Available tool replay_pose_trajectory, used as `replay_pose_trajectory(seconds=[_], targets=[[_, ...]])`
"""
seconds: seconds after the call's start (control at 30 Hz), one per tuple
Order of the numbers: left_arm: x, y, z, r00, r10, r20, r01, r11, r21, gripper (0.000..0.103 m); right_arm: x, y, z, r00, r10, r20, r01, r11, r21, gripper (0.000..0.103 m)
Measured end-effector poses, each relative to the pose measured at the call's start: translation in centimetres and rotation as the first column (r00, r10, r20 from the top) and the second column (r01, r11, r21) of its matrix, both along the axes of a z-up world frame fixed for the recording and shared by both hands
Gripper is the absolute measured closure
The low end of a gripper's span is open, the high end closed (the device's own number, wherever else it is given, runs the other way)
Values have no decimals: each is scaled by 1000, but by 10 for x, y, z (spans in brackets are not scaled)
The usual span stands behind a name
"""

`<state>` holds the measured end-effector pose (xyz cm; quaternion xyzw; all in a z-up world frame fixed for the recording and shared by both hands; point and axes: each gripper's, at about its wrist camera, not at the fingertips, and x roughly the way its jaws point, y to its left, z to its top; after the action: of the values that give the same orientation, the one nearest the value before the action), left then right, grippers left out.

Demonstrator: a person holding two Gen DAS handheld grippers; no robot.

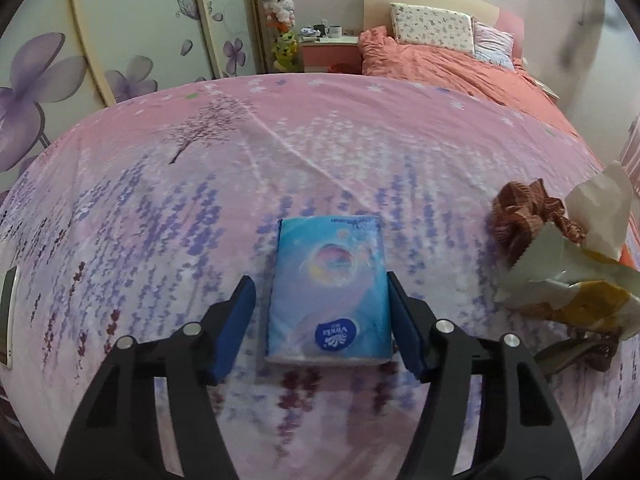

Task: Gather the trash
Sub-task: 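Grasp the blue tissue pack with the left tool while the right tool grasps the red paper cup rim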

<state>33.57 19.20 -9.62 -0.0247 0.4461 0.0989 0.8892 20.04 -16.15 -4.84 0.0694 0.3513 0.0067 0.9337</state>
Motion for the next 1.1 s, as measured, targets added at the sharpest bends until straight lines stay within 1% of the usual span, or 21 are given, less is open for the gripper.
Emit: replay_pose_trajectory(seconds=[0.07,0.1,0.23,0.27,0.37,0.43,0.47,0.5,0.53,0.6,0.63,0.73,0.83,0.9,1.03,1.1], targets=[[-3,4,-2,1000,0,13,0,1000,-19,40,6,7,-2,1000,9,-5,-9,1000,-3,24],[-4,4,-3,1000,3,13,-3,1000,-22,40,8,10,-4,1000,10,-7,-10,1000,-3,27],[-1,2,-4,1000,9,8,-9,1000,2,38,22,19,-10,999,2,-34,-1,1000,18,35],[0,3,-4,1000,13,7,-13,1000,4,36,26,21,-11,999,-5,-41,6,1000,28,38],[1,3,-5,1000,20,4,-20,1000,13,34,41,27,-16,997,-30,-67,33,998,48,45],[1,1,-4,1000,23,3,-23,999,26,33,49,28,-16,996,-58,-72,62,997,50,48],[1,0,-4,1000,24,3,-24,999,37,33,52,28,-16,995,-67,-72,71,996,50,53],[2,-1,-4,1000,25,3,-25,999,48,33,56,28,-17,994,-80,-73,84,995,49,61],[2,-4,-4,1000,26,2,-26,998,65,32,58,28,-17,993,-88,-76,92,995,47,66],[3,-9,-4,1000,28,1,-28,995,97,32,62,27,-20,990,-101,-95,105,994,43,83],[3,-12,-4,1000,29,1,-29,993,116,32,62,25,-21,989,-108,-101,113,993,43,87],[5,-18,-4,999,32,0,-31,987,157,32,56,14,-19,986,-140,-91,143,989,34,89],[5,-20,-4,999,33,0,-33,986,166,32,46,2,-17,978,-195,-75,195,981,-9,90],[5,-18,-4,999,33,1,-33,988,154,32,42,-7,-19,971,-223,-89,221,975,-23,90],[4,-7,-4,999,35,2,-35,996,76,32,42,-16,-24,962,-247,-120,248,969,-9,88],[4,-3,-4,999,36,2,-36,998,57,31,44,-15,-27,957,-249,-150,249,968,-20,87]])
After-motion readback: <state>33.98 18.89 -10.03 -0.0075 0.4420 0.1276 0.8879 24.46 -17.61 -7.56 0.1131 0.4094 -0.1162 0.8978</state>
